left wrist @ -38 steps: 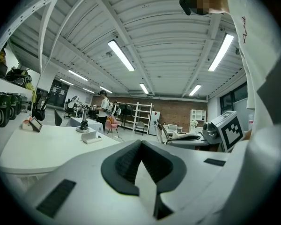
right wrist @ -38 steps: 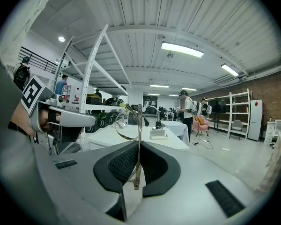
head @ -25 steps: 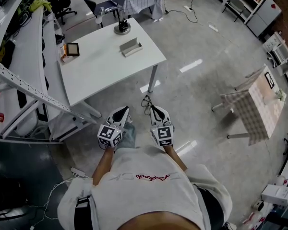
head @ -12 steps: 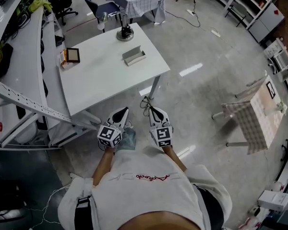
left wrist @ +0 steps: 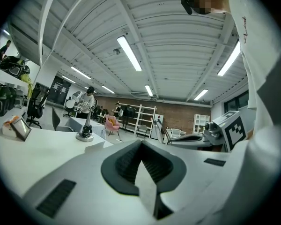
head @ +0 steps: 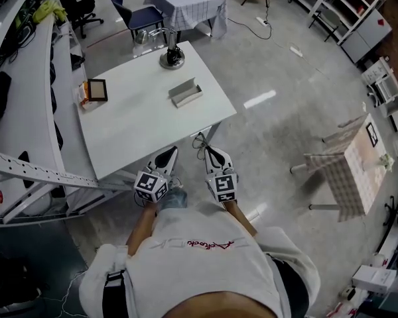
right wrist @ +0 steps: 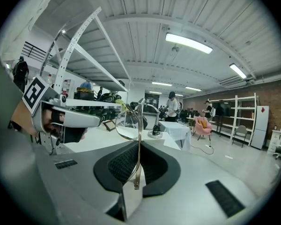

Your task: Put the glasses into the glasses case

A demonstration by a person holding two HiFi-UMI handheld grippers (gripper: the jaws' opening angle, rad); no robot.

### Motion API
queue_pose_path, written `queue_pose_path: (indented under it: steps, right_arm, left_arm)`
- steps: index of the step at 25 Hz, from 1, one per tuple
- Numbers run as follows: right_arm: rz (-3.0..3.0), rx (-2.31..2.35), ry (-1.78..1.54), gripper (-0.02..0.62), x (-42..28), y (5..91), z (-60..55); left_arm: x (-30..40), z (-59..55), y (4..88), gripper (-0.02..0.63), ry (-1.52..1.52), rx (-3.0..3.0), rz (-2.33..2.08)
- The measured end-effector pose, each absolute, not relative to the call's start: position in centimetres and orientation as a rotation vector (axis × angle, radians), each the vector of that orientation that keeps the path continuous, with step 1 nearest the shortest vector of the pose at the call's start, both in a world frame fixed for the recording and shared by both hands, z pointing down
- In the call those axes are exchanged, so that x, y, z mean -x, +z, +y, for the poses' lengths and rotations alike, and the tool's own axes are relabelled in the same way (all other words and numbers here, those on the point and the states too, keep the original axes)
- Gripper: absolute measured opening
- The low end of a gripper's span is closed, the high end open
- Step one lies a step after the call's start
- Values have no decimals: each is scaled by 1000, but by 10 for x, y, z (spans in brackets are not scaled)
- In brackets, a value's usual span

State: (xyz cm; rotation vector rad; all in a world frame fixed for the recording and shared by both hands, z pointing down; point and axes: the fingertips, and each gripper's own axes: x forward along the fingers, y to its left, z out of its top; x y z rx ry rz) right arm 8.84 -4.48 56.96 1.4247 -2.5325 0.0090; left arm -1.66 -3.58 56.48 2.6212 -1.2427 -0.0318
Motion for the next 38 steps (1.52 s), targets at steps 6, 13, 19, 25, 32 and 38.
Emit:
queue_pose_path:
  steps: [6,13,19,25,32,38]
  right_arm:
    - [-2527,-1426,4,28,-79,564,-88]
    - [-2518,-1431,-9,28,-64,560,-139]
    - [-2519,-1442,-28,28,-53,554,-185]
    - [-2507,-1458,-36,28,-45,556,-218]
    - [-2499,-1460,-20,28,-35,565,-235]
    - [-2481,-1447,24,28,-35,579,-232]
  left_arm:
    - [27,-81,557,26,-36,-2628,-1237]
    - [38,-132,553,26,-42,-2644,-1215]
    - [48,-178,547,26,-49,-2663,-1204]
    - [59,-212,547,26,-58,-2677,-1195]
    - [68,-229,555,26,-49,-2669,-1187]
    - [76,-235,568,26,-13,-2645,-1192]
